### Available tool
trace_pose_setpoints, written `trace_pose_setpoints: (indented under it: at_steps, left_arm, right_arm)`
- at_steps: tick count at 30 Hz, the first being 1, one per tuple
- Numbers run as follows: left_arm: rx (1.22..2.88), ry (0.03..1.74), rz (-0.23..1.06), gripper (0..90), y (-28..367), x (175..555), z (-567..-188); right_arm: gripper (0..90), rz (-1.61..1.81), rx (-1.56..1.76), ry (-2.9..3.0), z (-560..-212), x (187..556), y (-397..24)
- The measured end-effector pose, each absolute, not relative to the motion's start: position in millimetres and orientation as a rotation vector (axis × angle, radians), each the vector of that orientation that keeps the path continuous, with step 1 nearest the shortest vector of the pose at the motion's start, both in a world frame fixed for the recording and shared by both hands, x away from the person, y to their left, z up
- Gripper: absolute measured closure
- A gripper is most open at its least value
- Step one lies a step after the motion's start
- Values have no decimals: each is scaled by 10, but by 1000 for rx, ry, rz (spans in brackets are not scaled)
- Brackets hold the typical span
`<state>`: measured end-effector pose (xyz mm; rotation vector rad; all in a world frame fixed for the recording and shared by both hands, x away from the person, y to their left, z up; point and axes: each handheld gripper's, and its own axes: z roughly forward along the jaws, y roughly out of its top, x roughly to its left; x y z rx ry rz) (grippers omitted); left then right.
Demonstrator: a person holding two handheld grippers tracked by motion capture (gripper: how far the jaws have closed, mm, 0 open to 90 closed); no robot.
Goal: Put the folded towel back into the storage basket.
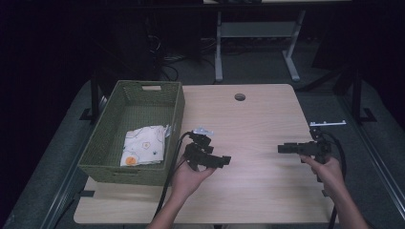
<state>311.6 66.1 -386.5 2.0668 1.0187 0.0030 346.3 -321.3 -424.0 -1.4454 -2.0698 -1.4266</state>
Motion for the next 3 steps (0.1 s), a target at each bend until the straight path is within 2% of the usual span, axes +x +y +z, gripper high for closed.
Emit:
trace_pose_setpoints:
  at_steps: [3]
  left_arm:
    - [2069, 1004, 24, 211, 642, 3057, -3876]
  right_arm:
    - [238, -1460, -1422, -2099, -4206, 3378, -3211]
